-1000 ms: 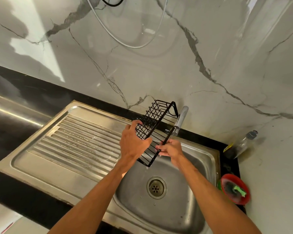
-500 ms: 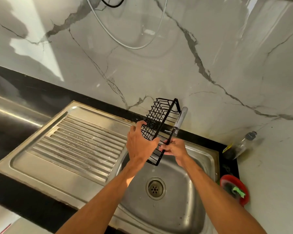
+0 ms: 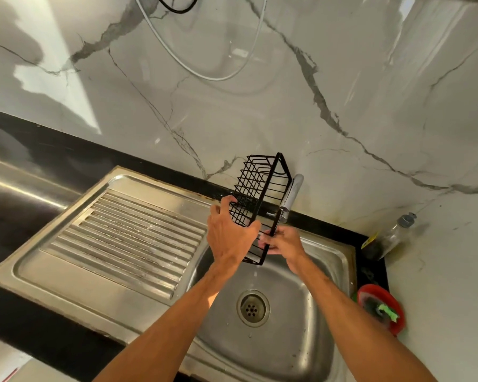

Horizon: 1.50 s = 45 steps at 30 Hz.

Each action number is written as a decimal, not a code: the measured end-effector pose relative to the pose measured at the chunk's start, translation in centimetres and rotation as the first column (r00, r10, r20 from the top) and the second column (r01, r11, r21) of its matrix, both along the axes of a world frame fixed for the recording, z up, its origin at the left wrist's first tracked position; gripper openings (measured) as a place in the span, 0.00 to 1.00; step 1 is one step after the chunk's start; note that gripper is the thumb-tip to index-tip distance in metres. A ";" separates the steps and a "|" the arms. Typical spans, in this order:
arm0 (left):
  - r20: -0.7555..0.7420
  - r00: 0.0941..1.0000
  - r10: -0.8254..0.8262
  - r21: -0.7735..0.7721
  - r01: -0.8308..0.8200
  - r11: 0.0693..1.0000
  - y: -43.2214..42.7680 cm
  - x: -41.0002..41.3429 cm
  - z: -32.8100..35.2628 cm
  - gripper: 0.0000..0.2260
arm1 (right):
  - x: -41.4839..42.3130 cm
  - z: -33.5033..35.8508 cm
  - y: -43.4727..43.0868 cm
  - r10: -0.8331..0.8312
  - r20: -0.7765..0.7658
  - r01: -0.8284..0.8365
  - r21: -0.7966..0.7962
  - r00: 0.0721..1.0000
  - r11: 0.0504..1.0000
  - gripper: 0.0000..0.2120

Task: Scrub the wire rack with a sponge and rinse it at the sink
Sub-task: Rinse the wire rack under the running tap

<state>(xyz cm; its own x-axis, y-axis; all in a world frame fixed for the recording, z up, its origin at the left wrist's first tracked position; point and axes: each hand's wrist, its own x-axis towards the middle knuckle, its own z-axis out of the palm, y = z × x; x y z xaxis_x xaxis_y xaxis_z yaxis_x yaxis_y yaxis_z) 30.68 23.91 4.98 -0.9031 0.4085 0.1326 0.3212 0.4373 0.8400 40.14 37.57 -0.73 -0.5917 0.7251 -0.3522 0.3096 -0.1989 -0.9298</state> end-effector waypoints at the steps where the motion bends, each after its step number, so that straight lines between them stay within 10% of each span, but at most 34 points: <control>1: -0.001 1.000 0.001 -0.004 -0.001 1.000 0.0 0.0 0.0 0.32 | 0.1 0.0 0.0 0.019 0.002 -0.019 0.002 1.000 1.000 0.08; 4: 0.012 1.000 -0.001 0.010 0.001 1.000 0.0 0.3 0.0 0.32 | -0.1 0.7 1.0 -0.212 -0.109 0.208 -0.046 0.971 0.977 0.07; 9: 0.010 0.999 0.038 0.003 -0.038 0.999 0.0 0.4 -0.1 0.31 | 0.0 0.5 -0.8 0.123 0.100 -0.116 -0.074 0.987 0.991 0.21; 22: 0.109 0.994 -0.005 0.185 -0.015 0.983 -0.5 -0.2 0.1 0.32 | 0.1 -0.2 -2.0 -0.044 -0.003 0.043 -0.145 0.999 0.989 0.07; 34: 0.499 0.841 -0.208 0.318 0.045 0.947 -3.1 -1.7 -4.4 0.16 | 1.3 0.3 -2.2 0.001 0.115 -0.008 0.062 0.993 0.998 0.14; 38: 0.575 0.783 -0.236 0.275 0.087 0.958 -3.6 -1.2 -5.5 0.15 | 1.9 0.0 -3.8 -0.219 0.361 -0.117 0.713 0.906 0.691 0.38; 42: 0.589 0.762 -0.268 0.260 0.136 0.956 -3.3 0.2 -5.4 0.17 | 1.8 0.1 -5.1 -0.069 0.487 -0.445 0.839 0.870 0.313 0.38; 45: 0.597 0.736 -0.318 0.274 0.186 0.944 -2.9 1.2 -5.1 0.24 | 1.0 0.3 -3.3 0.182 0.605 -0.565 0.535 0.775 0.628 0.34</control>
